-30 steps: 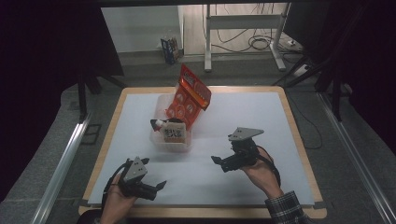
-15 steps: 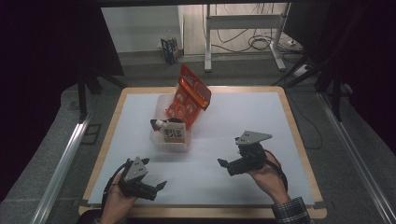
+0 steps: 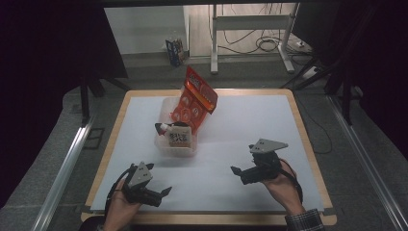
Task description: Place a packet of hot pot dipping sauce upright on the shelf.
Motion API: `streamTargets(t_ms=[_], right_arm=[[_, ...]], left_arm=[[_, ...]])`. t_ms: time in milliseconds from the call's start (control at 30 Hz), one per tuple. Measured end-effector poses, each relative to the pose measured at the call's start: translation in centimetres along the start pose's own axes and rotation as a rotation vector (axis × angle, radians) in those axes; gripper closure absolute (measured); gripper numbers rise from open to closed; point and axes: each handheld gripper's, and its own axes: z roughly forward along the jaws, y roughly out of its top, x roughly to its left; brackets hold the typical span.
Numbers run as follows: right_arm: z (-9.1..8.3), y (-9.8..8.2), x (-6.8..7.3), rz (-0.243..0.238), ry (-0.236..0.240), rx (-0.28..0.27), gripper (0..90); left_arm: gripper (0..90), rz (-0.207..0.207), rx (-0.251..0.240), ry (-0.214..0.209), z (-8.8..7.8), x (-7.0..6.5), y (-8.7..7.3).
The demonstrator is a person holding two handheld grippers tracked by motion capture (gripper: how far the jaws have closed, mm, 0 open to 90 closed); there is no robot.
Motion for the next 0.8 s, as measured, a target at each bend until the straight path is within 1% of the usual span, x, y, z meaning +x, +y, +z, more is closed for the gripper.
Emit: streamTargets(t_ms=[633, 800], right_arm=[[-0.8, -1.7, -0.7, 0.013, -0.044, 0.013, 0.8], [-1.0, -2.2, -0.8, 0.017, -0.058, 0.026, 0.7]], left_arm=[[0.0, 0.0, 0.004, 0.0, 0.0, 0.0, 0.0], [0.0, -0.002, 0.005, 0.002, 0.0, 0.0, 0.0]])
